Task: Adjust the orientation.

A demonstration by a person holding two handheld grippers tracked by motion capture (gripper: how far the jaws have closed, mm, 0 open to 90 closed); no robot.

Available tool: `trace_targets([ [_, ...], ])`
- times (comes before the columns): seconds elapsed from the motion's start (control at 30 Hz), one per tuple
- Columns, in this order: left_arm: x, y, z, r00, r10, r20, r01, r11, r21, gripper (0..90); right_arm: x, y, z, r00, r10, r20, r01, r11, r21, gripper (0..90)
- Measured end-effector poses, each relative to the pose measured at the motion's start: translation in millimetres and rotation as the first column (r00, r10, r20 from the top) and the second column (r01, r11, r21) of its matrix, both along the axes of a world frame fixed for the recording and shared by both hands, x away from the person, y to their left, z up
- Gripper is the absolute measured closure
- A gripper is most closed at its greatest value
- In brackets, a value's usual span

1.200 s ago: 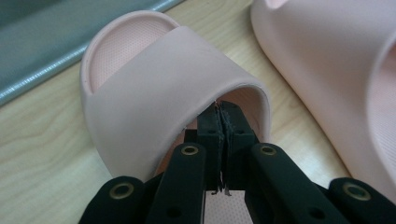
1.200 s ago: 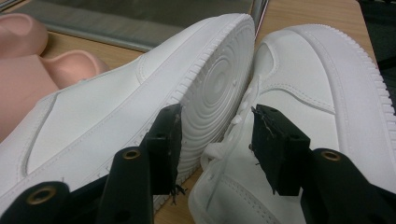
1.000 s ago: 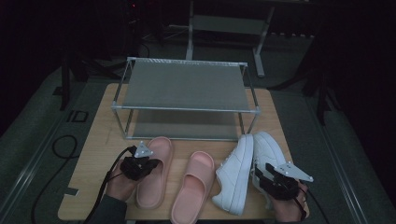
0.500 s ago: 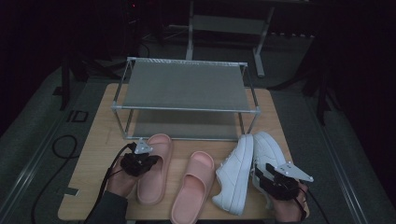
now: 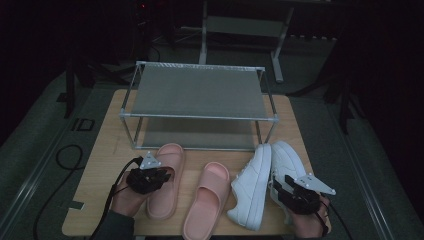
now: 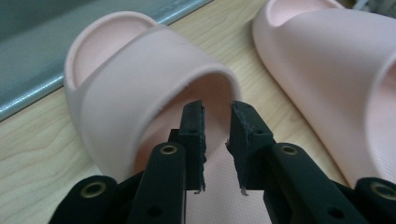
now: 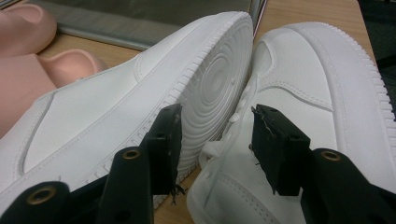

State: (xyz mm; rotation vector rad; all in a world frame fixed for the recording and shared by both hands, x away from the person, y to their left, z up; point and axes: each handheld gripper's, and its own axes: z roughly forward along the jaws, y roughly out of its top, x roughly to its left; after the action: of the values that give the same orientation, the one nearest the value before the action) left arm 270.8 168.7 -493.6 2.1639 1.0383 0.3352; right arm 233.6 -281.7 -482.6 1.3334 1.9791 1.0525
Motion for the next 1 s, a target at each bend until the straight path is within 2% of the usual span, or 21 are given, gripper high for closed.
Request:
trace_targets([
  [0.13, -8.6, 0.1, 6.1, 0.9999, -0.01, 0.003, 0.01, 0.9997, -0.024, 72.2, 0.3, 1.3, -0.2, 1.0, 0.005, 0.0, -0.005, 1.0, -0.002, 52.1],
  [0.27, -13.8, -2.5, 11.3, 0.9996, -0.026, 0.012, 0.026, 0.9992, -0.03, 70.8, 0.6, 1.5, -0.3, 1.0, 0.006, 0.0, -0.006, 1.0, -0.003, 52.1],
  [0.63, -19.1, -17.9, 19.5, 0.9965, -0.08, 0.024, 0.081, 0.9955, -0.049, 68.1, 0.6, 1.5, 0.0, 1.0, 0.006, 0.0, -0.006, 1.0, -0.003, 52.1],
  [0.77, -19.6, -23.8, 20.0, 0.9949, -0.097, 0.026, 0.098, 0.994, -0.047, 68.2, 0.7, 1.6, -0.3, 1.0, 0.007, 0.001, -0.007, 1.0, -0.004, 52.1],
  [1.0, -19.3, -39.5, 16.9, 0.9894, -0.143, 0.023, 0.145, 0.9869, -0.072, 70.6, 0.5, 1.3, -0.1, 1.0, 0.005, 0.0, -0.005, 1.0, -0.001, 52.1],
])
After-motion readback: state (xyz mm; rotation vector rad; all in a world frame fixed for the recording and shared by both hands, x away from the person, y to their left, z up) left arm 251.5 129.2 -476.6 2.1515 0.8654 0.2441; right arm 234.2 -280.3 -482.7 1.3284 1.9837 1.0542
